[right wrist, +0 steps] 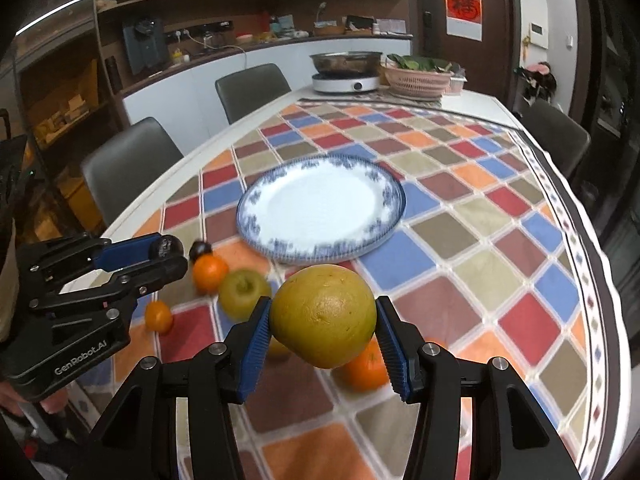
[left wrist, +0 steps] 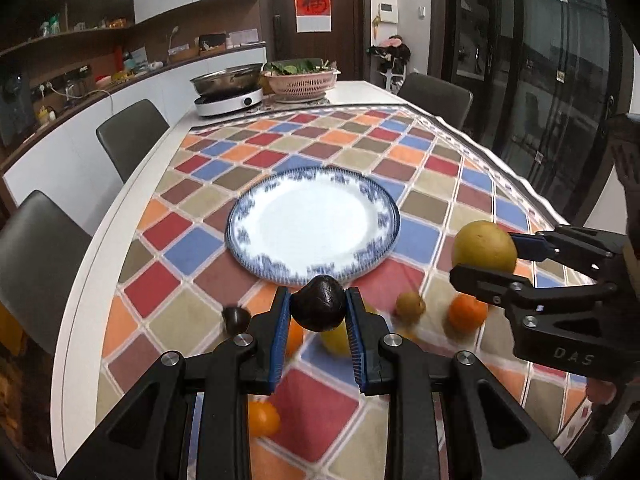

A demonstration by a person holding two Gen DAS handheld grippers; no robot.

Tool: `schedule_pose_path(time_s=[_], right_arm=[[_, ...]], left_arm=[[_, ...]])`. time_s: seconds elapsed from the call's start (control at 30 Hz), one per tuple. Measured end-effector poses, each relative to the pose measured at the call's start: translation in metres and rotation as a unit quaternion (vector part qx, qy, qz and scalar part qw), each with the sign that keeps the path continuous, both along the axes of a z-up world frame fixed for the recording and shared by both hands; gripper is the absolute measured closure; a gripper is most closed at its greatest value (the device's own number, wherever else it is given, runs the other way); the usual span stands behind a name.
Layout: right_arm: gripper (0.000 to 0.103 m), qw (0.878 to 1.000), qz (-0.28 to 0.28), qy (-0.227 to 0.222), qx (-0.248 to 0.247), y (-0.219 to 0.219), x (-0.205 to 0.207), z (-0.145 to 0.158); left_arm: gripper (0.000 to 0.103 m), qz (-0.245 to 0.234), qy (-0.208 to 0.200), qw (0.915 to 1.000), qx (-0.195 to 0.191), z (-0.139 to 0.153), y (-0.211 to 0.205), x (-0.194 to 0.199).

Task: Organize fruits
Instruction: 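Close the left gripper on the plum and lift while the right gripper grasps and lifts the pear, then lower the plum onto the white plate and open the left gripper while the right gripper releases the pear there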

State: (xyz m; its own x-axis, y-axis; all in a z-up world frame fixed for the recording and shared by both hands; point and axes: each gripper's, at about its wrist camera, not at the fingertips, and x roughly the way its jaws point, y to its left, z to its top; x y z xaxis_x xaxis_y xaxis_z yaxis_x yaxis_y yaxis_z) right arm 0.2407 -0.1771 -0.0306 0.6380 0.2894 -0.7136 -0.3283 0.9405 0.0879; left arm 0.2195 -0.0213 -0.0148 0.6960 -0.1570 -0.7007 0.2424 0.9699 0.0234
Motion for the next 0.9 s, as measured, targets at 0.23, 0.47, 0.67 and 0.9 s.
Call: schedule_pose_path(time_s=[0.23, 0.47, 0.67, 0.9], right_arm=[[0.051, 1.000, 0.006, -0.009, -0.001, 0.005, 0.048, 0.012], [0.051, 1.000, 0.006, -0.007, -0.011, 0.010, 0.091, 0.013], [0.051, 1.000, 0.017, 0.001, -0.023, 0.017, 0.128, 0.004], [0.051, 0.998, 0.035, 0.038, -0.029, 0.028, 0.171, -0.019]], left_arm=[[0.076, -0.006, 0.006, 0.9999, -0.009, 0.003, 0.004, 0.044], [0.076, -0.019, 0.018, 0.9996, -0.008, -0.003, 0.008, 0.091], [0.076, -0.036, 0.029, 0.9989, -0.003, -0.015, 0.008, 0.130], [0.076, -0.046, 0.068, 0.9966, -0.009, -0.035, 0.014, 0.176]])
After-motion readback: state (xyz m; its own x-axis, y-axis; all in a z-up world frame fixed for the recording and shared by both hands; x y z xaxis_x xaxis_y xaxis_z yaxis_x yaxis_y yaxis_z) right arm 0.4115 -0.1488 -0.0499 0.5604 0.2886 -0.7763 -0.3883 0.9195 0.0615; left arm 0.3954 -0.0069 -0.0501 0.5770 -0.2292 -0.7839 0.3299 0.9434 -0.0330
